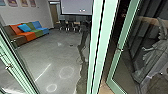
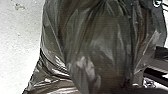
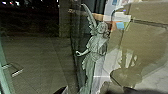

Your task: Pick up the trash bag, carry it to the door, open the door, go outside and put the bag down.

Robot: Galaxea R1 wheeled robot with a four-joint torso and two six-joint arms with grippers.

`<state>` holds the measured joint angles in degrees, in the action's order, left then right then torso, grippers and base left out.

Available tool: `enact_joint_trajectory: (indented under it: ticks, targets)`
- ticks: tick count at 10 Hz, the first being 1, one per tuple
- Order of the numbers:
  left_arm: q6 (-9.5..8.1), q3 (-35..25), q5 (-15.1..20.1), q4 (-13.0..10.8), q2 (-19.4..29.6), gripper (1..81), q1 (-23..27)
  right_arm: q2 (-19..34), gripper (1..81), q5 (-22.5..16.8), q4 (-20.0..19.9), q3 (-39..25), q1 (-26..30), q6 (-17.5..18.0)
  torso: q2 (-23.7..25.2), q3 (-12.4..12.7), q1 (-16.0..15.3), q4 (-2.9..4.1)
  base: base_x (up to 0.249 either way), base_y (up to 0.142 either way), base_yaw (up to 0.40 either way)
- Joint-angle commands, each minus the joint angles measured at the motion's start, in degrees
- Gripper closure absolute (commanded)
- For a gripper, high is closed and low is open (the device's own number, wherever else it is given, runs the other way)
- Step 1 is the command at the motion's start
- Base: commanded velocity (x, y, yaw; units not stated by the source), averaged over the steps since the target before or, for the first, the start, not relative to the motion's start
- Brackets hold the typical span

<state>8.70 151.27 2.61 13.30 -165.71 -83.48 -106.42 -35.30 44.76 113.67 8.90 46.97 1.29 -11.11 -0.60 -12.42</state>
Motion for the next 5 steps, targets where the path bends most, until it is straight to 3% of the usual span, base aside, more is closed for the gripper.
enact_joint_trajectory:
  ticks: [1,2,3,4,5]
  targets:
    - [-0.18,0.0,4.1,0.1,0.5,81.1,2.0,1.1,1.0,-1.5,1.5,-1.3,7.8,0.1,0.0,0.0,0.0,-4.80,0.000,0.000,0.000]
    - [-0.18,0.0,4.1,0.1,0.6,81.1,2.0,1.2,1.0,-1.5,1.1,-1.3,7.9,0.1,0.0,0.0,0.0,-6.44,0.000,0.000,0.000]
    - [-0.18,0.0,4.1,0.1,0.5,81.1,2.0,1.3,1.0,-1.6,0.9,-1.4,7.8,0.1,0.0,0.0,0.0,-3.63,0.000,0.000,0.000]
    - [-0.18,0.0,4.1,0.2,0.5,81.1,1.9,1.2,1.0,-1.5,0.9,-1.4,7.6,0.1,0.0,0.0,0.0,-5.29,0.000,0.000,0.000]
    - [-0.18,0.0,4.1,0.2,0.5,81.1,1.8,1.1,1.0,-1.4,0.8,-1.4,7.0,0.1,0.0,0.0,0.0,-6.41,0.000,0.000,0.000]
